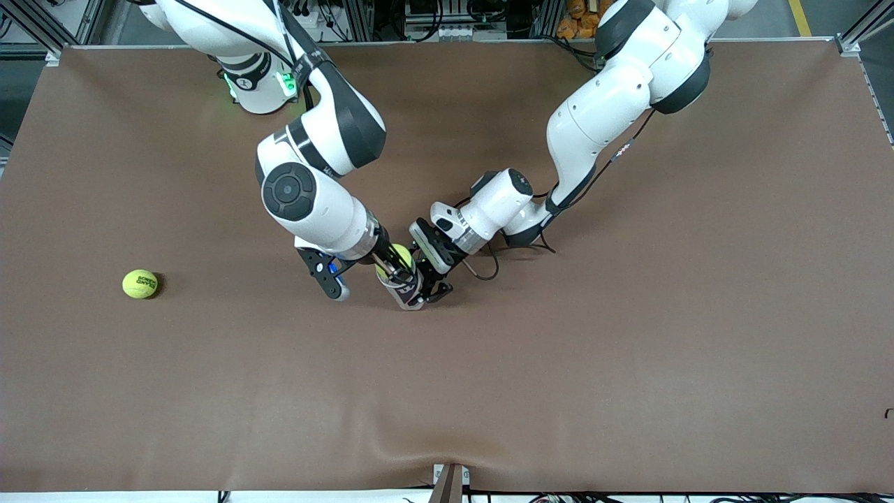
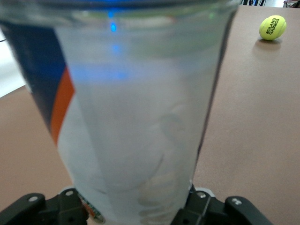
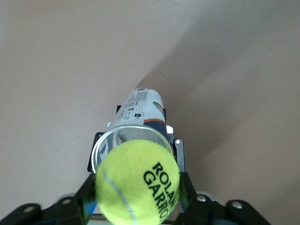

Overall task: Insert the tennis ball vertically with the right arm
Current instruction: 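Lift the ball with the right gripper and drop it into the tube, then move the right gripper to the second ball and grasp it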

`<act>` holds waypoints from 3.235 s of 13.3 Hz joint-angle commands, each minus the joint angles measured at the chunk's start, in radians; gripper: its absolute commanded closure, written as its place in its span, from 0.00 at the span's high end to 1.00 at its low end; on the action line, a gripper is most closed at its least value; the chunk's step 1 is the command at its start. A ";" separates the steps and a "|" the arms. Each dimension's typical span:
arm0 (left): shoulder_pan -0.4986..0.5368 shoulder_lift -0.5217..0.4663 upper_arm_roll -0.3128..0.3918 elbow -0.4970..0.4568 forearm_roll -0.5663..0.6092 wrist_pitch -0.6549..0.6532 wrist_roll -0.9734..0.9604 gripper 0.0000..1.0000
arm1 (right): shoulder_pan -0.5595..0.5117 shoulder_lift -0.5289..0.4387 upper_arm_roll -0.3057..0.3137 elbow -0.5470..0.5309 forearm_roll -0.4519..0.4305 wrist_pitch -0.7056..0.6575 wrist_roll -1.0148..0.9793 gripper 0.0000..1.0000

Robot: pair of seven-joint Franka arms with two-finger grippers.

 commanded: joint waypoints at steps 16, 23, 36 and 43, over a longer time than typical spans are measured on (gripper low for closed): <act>-0.011 0.011 0.005 0.011 -0.009 0.005 -0.002 0.69 | -0.519 -0.003 -0.024 0.091 -0.147 -0.473 -0.875 1.00; -0.013 0.011 0.005 0.011 -0.009 0.004 -0.002 0.70 | -0.702 0.013 -0.024 -0.170 -0.293 -0.092 -1.172 1.00; -0.002 0.009 0.005 0.008 -0.007 0.005 -0.002 0.70 | -0.856 0.096 -0.021 -0.259 -0.361 0.056 -1.407 1.00; -0.002 0.008 0.005 0.009 -0.007 0.004 -0.002 0.70 | -0.856 0.090 -0.019 -0.305 -0.353 0.113 -1.441 0.01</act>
